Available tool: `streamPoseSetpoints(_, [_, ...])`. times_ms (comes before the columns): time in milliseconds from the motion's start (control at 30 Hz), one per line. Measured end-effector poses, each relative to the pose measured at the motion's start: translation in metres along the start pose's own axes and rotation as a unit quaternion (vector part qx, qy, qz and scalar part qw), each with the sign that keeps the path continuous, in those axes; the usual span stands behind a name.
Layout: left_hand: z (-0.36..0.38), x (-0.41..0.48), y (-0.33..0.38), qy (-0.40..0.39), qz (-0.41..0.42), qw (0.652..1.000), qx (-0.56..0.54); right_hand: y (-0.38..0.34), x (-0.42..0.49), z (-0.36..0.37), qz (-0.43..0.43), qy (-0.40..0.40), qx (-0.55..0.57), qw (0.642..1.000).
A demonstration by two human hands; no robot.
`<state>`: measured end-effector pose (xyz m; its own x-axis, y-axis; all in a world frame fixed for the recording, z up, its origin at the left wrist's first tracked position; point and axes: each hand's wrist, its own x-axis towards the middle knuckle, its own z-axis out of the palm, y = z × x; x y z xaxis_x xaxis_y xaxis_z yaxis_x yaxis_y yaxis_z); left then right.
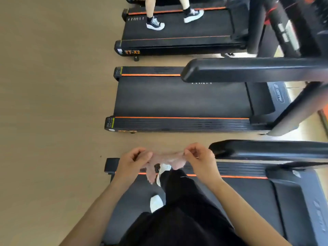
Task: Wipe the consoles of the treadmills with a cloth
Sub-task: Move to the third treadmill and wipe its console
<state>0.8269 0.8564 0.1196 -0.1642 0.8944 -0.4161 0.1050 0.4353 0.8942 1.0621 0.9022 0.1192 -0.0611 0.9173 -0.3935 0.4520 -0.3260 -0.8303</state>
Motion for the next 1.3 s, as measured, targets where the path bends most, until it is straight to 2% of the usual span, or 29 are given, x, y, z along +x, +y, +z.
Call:
streamPoseSetpoints(133, [0.001, 0.06, 0.037, 0.008, 0.005, 1.0, 0.017, -0.014, 0.07, 0.014, -0.01, -0.103, -0.085, 0.991])
streamPoseSetpoints(300, [-0.001, 0.144, 0.087, -0.017, 0.006, 0.996, 0.085, -0.062, 0.137, 0.024, -0.054, -0.202, 0.024, 0.978])
streamPoseSetpoints(367, [-0.003, 0.17, 0.11, -0.015, 0.009, 0.996, 0.087, -0.081, 0.162, 0.026, -0.071, -0.214, 0.053, 0.973])
streamPoseSetpoints(467, [-0.005, 0.204, 0.143, -0.018, 0.006, 0.997, 0.081, -0.106, 0.195, 0.021, -0.095, -0.173, 0.064, 0.978])
streamPoseSetpoints(633, [-0.021, 0.263, 0.183, -0.065, 0.012, 0.997, 0.042, -0.131, 0.252, 0.007, -0.06, -0.12, 0.115, 0.984])
streamPoseSetpoints(867, [-0.039, 0.394, 0.214, -0.089, 0.049, 0.986, 0.13, -0.154, 0.346, 0.007, -0.012, -0.05, 0.14, 0.989])
streamPoseSetpoints(1100, [-0.042, 0.544, 0.267, -0.217, 0.053, 0.965, 0.138, -0.208, 0.435, 0.026, 0.062, 0.037, 0.135, 0.988])
streamPoseSetpoints(1300, [-0.029, 0.65, 0.328, -0.355, 0.094, 0.915, 0.169, -0.264, 0.492, 0.028, 0.094, 0.234, 0.154, 0.955])
